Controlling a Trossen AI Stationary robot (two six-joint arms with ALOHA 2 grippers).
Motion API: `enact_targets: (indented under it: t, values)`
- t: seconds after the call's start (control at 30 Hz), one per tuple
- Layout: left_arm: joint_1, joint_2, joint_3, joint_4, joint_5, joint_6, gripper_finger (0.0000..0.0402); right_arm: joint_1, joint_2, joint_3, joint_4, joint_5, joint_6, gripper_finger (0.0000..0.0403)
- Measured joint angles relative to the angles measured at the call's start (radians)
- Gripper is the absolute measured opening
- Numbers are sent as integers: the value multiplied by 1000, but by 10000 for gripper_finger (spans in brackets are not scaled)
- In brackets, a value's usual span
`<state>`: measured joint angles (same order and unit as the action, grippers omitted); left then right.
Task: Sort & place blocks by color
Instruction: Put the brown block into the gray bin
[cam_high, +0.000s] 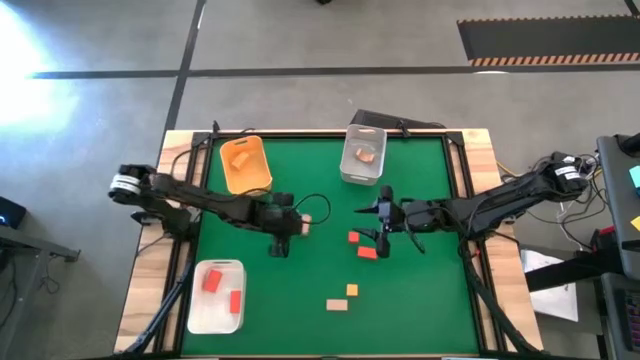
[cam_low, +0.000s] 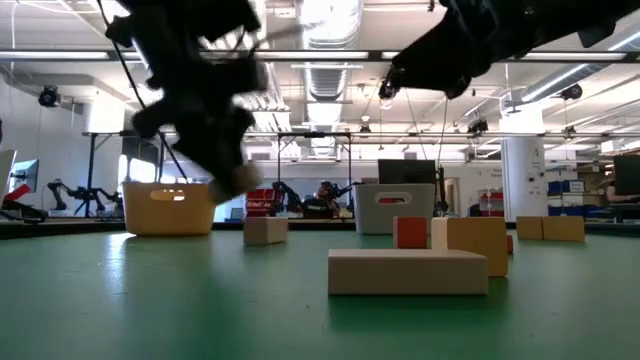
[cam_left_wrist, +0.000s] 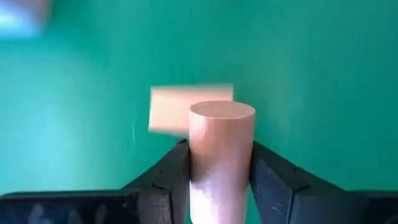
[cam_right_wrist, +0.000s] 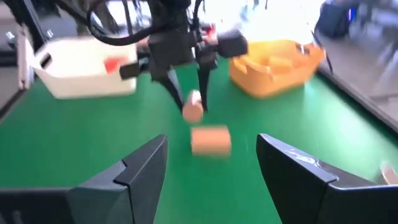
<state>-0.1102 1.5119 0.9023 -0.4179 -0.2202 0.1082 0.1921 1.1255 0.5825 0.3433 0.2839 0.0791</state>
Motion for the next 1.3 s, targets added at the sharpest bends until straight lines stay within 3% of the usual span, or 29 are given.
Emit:
enact_targets:
  t: [0.2, 0.43, 0.63, 0.73, 1.07, 1.3]
  values:
    - [-37, -105, -83, 499, -1, 2, 116, 2, 166, -65, 470, -14, -188, 235]
    - [-44, -115, -204, 978, -9, 14, 116, 3, 359, -51, 968, -108, -297, 235]
    - [-44, -55, -212, 1158, -25, 78, 116, 2, 429, 19, 994, -53, -315, 235]
    - [-44, -32, -207, 1183, -25, 85, 116, 2, 440, 33, 992, 49, -326, 235]
    - [-17, 45, -148, 1249, -86, 120, 116, -10, 435, 41, 983, 68, -326, 235]
    - [-8, 123, -101, 1317, -104, 157, 116, -9, 408, 69, 909, 193, -394, 235]
